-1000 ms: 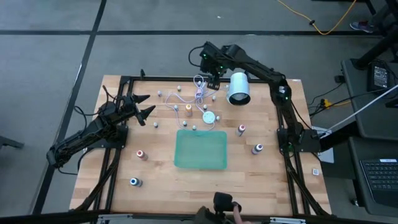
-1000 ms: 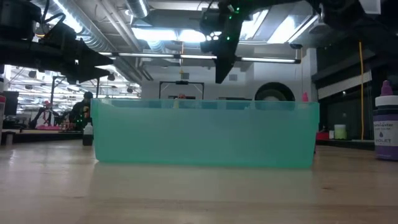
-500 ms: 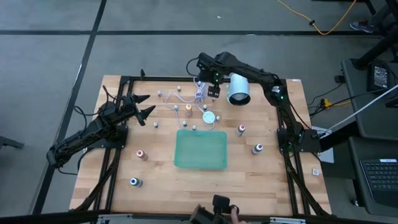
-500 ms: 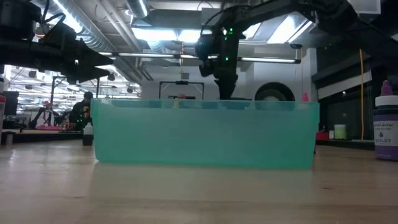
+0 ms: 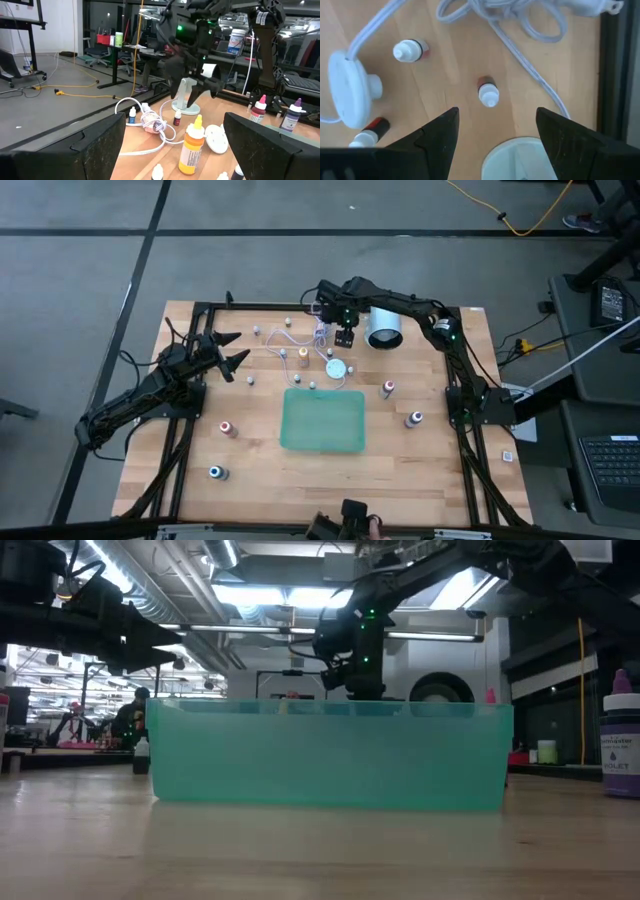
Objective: Pick & Place food coloring
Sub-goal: Put the small red food coloring bottle into the bin
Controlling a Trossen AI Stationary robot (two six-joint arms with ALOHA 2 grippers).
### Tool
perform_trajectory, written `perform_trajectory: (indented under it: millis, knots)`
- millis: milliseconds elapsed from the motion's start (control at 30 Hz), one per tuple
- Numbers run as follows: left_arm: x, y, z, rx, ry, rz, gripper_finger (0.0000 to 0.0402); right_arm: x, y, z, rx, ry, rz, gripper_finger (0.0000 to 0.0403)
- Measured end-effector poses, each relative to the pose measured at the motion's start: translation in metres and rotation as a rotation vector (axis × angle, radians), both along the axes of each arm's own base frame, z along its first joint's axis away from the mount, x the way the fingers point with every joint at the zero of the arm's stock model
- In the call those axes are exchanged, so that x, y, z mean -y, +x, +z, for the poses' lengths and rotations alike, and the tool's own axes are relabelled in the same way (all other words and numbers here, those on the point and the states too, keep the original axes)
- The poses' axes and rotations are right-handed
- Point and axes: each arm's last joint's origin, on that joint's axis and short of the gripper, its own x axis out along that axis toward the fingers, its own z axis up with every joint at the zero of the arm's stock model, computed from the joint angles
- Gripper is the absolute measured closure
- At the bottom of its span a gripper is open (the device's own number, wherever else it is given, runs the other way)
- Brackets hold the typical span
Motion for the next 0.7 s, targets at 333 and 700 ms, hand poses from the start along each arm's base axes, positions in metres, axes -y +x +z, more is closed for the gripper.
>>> perform_trajectory:
  millis: [333, 700]
  knots:
    - [0.000, 0.000, 0.000, 0.000, 0.000, 0.000, 0.0068, -0.001, -0.001, -0.022, 0.011, 0.018, 0.004, 0.0139]
    - [0.000, 0.000, 0.000, 0.000, 0.000, 0.000, 0.0068, -0.002, -0.004, -0.039, 0.011, 0.028, 0.011, 0.0164]
